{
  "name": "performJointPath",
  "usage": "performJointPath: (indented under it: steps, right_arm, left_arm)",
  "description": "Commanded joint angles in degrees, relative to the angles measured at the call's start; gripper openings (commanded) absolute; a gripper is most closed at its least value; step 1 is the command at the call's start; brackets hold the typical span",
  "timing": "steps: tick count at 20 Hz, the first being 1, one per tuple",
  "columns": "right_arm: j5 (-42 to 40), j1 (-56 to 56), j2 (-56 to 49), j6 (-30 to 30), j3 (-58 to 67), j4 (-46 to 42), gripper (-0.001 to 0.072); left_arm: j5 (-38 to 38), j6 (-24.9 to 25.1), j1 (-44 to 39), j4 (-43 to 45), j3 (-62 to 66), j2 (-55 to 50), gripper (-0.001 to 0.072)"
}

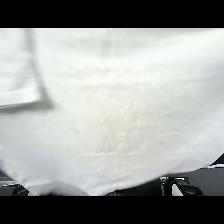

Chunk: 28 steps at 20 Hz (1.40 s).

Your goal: Fold the clothes and pants, and hang the long-sleeved shirts on hangers.

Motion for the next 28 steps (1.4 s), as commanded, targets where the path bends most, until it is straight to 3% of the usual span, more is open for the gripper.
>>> performJointPath:
  steps: [1,4,6,8,12,14,17,21,24,28]
  right_arm:
    - [18.58,0.07,-13.81,1.29,-3.69,1.64,0.0044]
    - [17.84,2.78,-27.08,0.92,-15.58,3.96,0.0044]
    - [11.10,5.81,-35.23,2.25,-22.36,2.86,0.0045]
    - [4.68,6.88,-43.06,8.09,-23.08,3.41,0.0045]
    - [-16.76,6.71,-48.52,14.75,-23.10,7.32,0.0046]
    - [-28.30,6.71,-48.52,15.17,-23.06,7.96,0.0047]
    - [-37.09,6.71,-48.83,15.17,-23.06,7.67,0.0047]
    - [-40.09,6.71,-48.94,18.18,-23.06,5.16,0.0046]
    - [-35.17,6.71,-49.22,24.92,-23.06,-2.75,0.0046]
    - [-29.97,6.27,-49.22,26.14,-23.04,-4.87,0.0046]
  left_arm:
    - [-14.23,-1.42,-1.38,1.57,-7.69,-9.88,0.0020]
    - [-11.17,-1.38,-5.68,1.57,-23.78,-18.23,0.0020]
    - [-2.89,-1.40,-9.09,1.53,-35.08,-23.50,0.0020]
    - [6.38,-1.90,-11.63,1.51,-41.48,-29.46,0.0021]
    - [21.33,-3.56,-12.63,-6.08,-38.95,-40.39,0.0022]
    - [28.48,-3.54,-12.96,-7.37,-35.76,-42.64,0.0021]
    - [36.00,-1.40,-14.97,-7.34,-33.90,-44.46,0.0021]
    - [45.05,0.81,-19.74,-7.34,-33.90,-46.31,0.0022]
    - [50.16,0.76,-23.19,-7.34,-33.90,-47.74,0.0022]
    - [50.60,-0.09,-25.75,-7.56,-33.86,-49.88,0.0022]
